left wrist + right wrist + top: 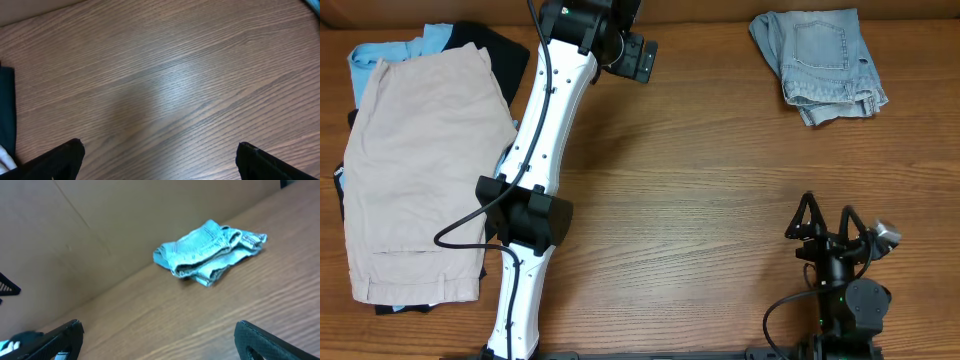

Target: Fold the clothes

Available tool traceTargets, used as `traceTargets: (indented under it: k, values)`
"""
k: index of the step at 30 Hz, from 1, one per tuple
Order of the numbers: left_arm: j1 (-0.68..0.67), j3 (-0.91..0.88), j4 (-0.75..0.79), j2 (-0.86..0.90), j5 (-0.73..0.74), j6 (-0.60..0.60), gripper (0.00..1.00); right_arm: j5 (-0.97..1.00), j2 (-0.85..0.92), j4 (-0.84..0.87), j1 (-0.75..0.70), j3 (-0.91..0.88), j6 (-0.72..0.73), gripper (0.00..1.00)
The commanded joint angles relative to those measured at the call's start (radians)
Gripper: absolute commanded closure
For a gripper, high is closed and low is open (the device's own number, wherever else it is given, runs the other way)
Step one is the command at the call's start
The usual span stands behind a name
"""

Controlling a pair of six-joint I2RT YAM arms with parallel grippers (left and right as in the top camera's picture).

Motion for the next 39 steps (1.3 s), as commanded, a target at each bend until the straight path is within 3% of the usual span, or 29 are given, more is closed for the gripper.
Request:
traceTargets:
  k: [1,31,39]
  values:
    - [0.005,0.005,0.002,0.007,-0.006,0.013,0.0,-0.005,-0.073,-0.009,0.006,-0.01,0.003,0.0]
    - [0.005,0.005,0.002,0.007,-0.006,0.013,0.0,-0.005,-0.076,-0.011,0.006,-0.01,0.003,0.0]
    - [-0.024,0.005,-0.009,-0.018,-0.108,0.039,0.0,-0.005,-0.076,-0.011,0.006,-0.01,0.003,0.0]
